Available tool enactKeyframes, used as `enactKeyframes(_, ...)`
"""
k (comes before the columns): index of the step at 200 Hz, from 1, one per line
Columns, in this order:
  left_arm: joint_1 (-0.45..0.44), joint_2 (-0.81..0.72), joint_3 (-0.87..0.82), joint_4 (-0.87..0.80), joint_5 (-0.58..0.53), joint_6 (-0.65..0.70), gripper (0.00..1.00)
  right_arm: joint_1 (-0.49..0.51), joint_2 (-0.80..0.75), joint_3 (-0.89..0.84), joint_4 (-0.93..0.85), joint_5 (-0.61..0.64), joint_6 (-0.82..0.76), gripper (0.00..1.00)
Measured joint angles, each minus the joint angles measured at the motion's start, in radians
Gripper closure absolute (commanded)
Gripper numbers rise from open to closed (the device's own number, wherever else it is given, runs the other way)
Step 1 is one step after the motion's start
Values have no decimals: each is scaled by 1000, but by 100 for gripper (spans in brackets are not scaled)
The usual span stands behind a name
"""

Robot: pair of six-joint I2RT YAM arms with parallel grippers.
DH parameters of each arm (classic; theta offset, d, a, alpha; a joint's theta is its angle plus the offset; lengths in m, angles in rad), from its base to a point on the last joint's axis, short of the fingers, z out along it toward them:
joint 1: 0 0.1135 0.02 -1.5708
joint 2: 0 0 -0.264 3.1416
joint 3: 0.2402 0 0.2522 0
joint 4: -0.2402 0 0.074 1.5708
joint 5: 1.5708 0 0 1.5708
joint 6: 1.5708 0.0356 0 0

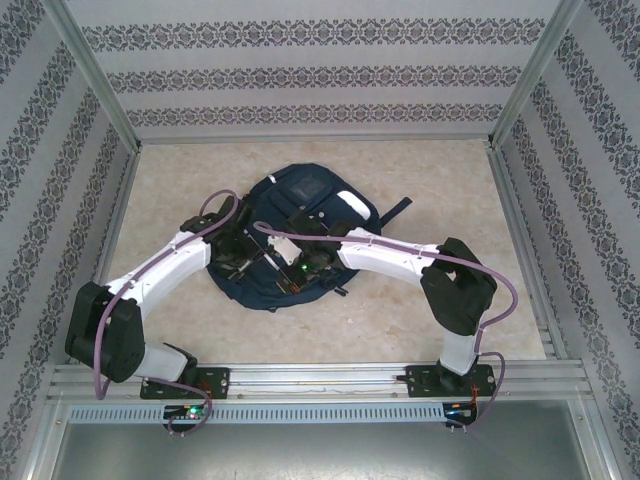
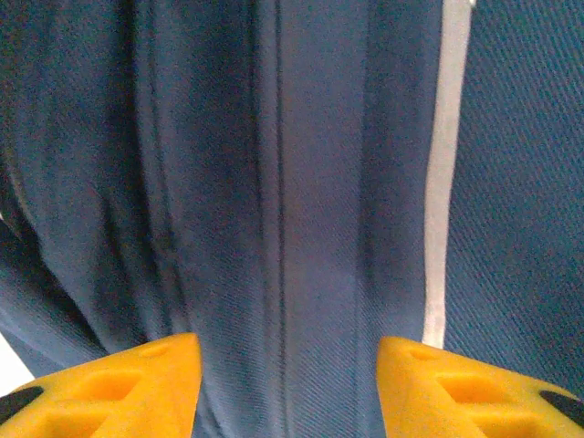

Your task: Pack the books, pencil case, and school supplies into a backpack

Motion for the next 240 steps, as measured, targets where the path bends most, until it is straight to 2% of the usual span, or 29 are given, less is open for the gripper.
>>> enactKeyframes(32, -28, 4, -36, 51, -9, -68, 52, 2, 0, -7, 16, -6, 8, 100)
enactKeyframes(55, -28, 40, -88, 127, -8, -128, 61, 2, 0, -12, 29, -9, 19, 100)
enactKeyframes(80, -29, 59, -107, 185, -9, -166, 100, 2, 2, -20, 30, -2, 18, 100)
enactKeyframes(120, -28, 58, -111, 204, -8, -158, 100, 17, 0, -82, 68, 58, 10, 100)
enactKeyframes(170, -26, 52, -111, 216, 14, -118, 100, 53, -93, -159, 111, 266, 31, 100)
enactKeyframes(196, -23, 43, -111, 234, 22, -82, 100, 55, -136, -204, 150, 327, 58, 100)
enactKeyframes(223, 1, 32, -132, 257, 30, -40, 100, 53, -156, -243, 196, 346, 83, 100)
enactKeyframes(240, 53, 19, -148, 251, -35, -5, 100, 26, -191, -288, 125, 367, 86, 100)
